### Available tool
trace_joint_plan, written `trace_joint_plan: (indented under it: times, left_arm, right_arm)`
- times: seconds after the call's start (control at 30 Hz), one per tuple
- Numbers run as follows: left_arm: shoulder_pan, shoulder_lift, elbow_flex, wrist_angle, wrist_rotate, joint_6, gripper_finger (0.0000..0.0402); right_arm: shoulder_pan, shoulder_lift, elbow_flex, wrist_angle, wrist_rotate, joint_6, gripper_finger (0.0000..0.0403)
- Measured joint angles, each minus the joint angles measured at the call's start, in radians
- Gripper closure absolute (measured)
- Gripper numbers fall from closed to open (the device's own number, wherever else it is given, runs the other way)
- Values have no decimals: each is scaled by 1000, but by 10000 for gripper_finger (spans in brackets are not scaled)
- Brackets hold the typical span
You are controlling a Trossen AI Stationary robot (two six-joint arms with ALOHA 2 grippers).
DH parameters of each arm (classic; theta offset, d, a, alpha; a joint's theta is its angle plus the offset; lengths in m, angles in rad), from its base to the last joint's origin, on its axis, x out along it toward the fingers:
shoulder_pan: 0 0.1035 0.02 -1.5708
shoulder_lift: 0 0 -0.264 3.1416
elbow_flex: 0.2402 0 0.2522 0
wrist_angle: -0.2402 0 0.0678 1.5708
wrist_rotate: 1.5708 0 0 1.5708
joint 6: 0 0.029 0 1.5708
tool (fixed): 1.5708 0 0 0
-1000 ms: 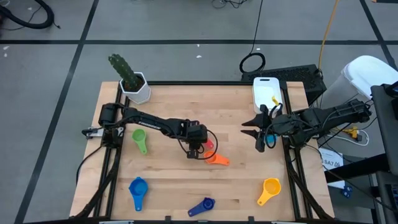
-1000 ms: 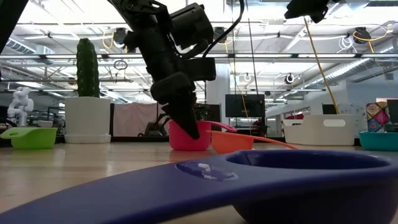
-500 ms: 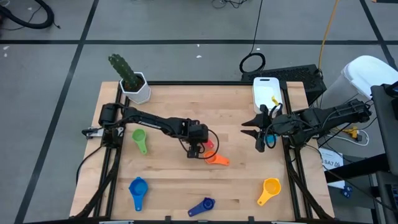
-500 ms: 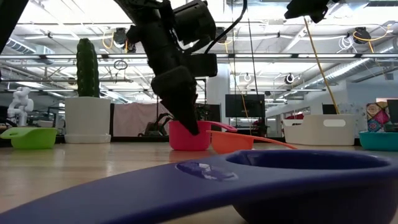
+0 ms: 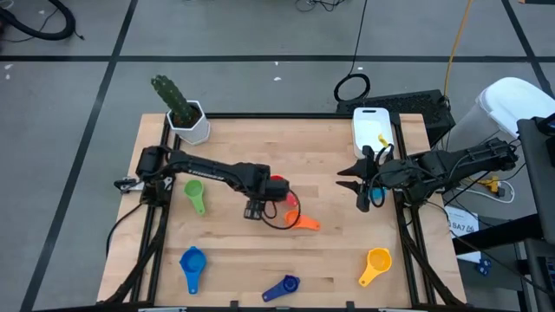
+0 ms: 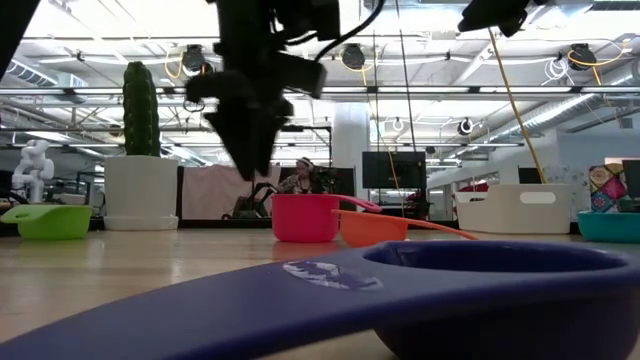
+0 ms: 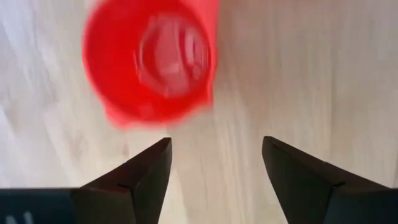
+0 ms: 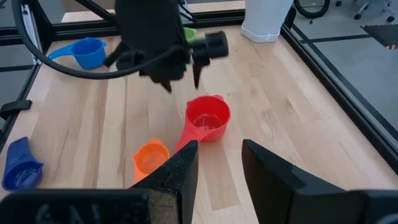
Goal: Nest measuring cups in basket
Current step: Stack the blue measuring cup on top of the red measuring cup
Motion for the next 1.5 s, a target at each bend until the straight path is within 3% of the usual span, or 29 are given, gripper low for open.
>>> trace_joint_plan:
  times: [0.2, 0.47, 0.83, 1.1, 1.23, 1.5]
  left_arm:
    - [-56, -9, 28, -166, -18, -142, 165]
    - [-177, -117, 29, -177, -90, -391, 182]
    - [-430, -251, 7, -202, -282, -977, 214]
    - [-592, -248, -81, -140, -161, -1388, 229]
    - [-657, -249, -84, -148, -122, -1569, 241]
    - [-750, -238, -84, -154, 52, -1884, 268]
  right_arm:
    - [-1, 0, 0, -92, 1, 13, 284]
    - [0, 0, 0, -164, -3, 71, 284]
    - [6, 14, 0, -121, -208, -14, 284]
    - [70, 40, 0, -121, -212, -85, 284]
    - [102, 39, 0, -146, -214, -89, 284]
    - [138, 36, 0, -244, -209, -50, 284]
